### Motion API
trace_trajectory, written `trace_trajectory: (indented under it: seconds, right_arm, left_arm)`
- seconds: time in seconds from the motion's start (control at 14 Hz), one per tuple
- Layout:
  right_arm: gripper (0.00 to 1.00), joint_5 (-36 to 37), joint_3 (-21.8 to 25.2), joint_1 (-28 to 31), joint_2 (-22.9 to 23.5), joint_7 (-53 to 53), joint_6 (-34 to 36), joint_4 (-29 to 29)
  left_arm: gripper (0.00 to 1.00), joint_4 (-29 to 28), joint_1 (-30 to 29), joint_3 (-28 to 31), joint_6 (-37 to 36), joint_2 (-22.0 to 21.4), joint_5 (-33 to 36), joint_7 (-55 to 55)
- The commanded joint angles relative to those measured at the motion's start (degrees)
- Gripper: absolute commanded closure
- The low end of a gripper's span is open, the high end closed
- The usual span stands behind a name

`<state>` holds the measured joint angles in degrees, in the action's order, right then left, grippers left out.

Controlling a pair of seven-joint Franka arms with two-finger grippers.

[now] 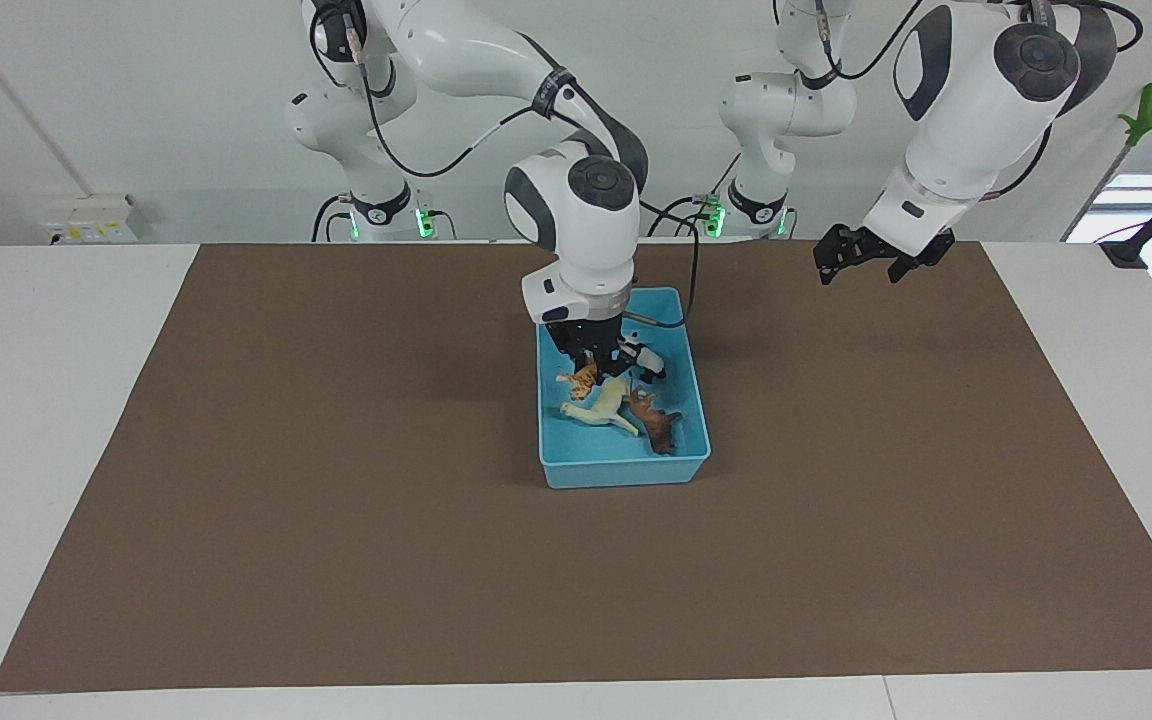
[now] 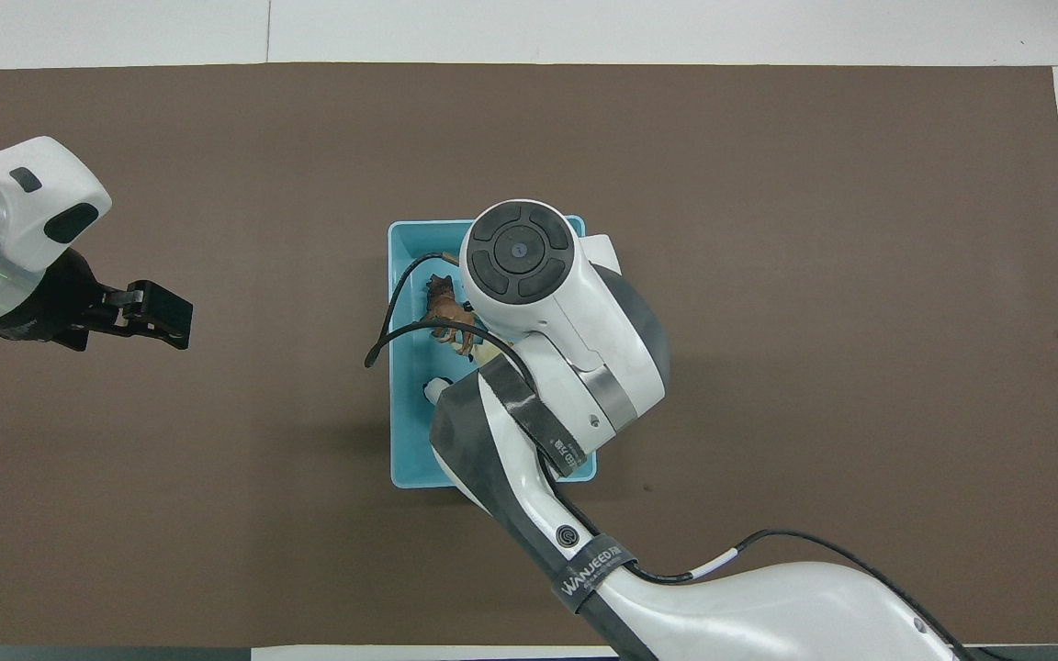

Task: Put all toys into storage box
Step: 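Lower the small brown deer into the box and open the right gripper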

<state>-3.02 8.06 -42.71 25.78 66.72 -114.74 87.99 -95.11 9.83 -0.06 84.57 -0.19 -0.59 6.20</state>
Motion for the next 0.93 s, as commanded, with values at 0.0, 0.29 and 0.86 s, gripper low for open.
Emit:
trace_trajectory:
  seconds: [0.0, 0.29, 0.86]
  right_arm:
    - [0.06, -0.14, 0.20, -0.36, -1.79, 0.34, -1.20, 2.63]
    - [0.00, 0.03, 0.38, -0.45, -1.79, -0.36, 0.12, 2.10]
    - [0.00, -0.06, 1.25, 23.26, -12.85, -48.73, 7.59, 0.78]
  left_arm:
    - [0.00, -1.66, -1.74, -1.08, 1.02, -1.74, 0.41, -2.15]
    - [0.00, -1.92, -2.01, -0.90, 2.35, -1.83, 0.33, -3.30]
    - [0.00, -1.30, -1.66, -0.46, 5.68, -2.18, -1.34, -4.70]
